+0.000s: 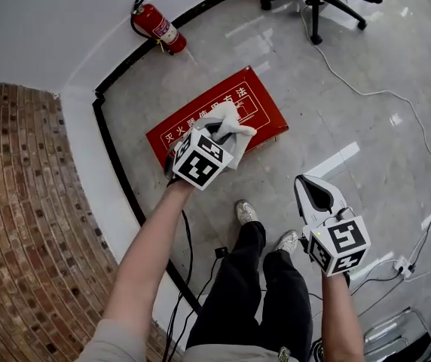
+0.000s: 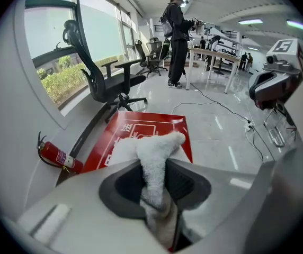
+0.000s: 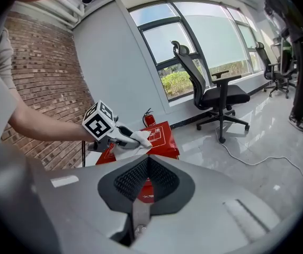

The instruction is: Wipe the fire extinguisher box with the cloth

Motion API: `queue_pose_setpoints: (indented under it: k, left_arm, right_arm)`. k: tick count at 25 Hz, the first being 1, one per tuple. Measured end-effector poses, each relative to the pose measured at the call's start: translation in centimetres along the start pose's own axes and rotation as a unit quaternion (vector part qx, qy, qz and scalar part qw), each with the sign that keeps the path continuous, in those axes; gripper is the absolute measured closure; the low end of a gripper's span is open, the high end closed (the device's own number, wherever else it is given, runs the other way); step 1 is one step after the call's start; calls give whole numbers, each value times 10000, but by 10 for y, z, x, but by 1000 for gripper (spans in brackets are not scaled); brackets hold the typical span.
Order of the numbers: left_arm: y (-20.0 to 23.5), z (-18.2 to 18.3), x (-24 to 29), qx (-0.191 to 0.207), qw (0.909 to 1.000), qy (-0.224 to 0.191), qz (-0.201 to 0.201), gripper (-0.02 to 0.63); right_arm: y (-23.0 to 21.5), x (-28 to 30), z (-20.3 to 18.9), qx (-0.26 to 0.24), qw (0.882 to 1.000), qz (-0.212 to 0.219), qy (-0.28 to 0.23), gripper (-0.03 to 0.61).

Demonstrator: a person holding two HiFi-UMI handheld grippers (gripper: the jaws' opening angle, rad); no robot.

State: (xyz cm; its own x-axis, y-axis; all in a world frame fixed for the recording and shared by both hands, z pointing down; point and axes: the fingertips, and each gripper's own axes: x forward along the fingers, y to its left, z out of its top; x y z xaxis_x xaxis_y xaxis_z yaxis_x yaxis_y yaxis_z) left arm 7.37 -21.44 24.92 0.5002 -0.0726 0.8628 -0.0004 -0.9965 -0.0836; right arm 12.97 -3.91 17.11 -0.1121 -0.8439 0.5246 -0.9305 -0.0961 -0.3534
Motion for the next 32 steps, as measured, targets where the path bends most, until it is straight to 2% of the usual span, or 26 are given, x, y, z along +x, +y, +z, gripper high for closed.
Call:
queue_pose_setpoints:
  k: [7,12,16,20,29,32]
  left_arm:
    - [-56,-27,-17,-288,9995,80,-134,517]
    - [-62,-63,-35,-337,9992,183,-97,517]
    - [-26,-91,-48,-304,9992,199,170,517]
    - [22,-101,-53,-135,9992,158,339,517]
    - [125,-120,-64,36,9987,-176,475,517]
    - [142,-130,-69,-111,9982,-313,494,517]
  right_arm:
    - [20,-22,-21,-170,9992,338,161,555]
    - [48,-5,-29,-204,9980,556,240,555]
    - [74,17,-30,-226,9976,590,291,555]
    - [99,40,-31,-161,9981,473,358,555]
    - [150,98,-28,15,9991,121,414,555]
    - [158,112,-26,20,9992,30,409,555]
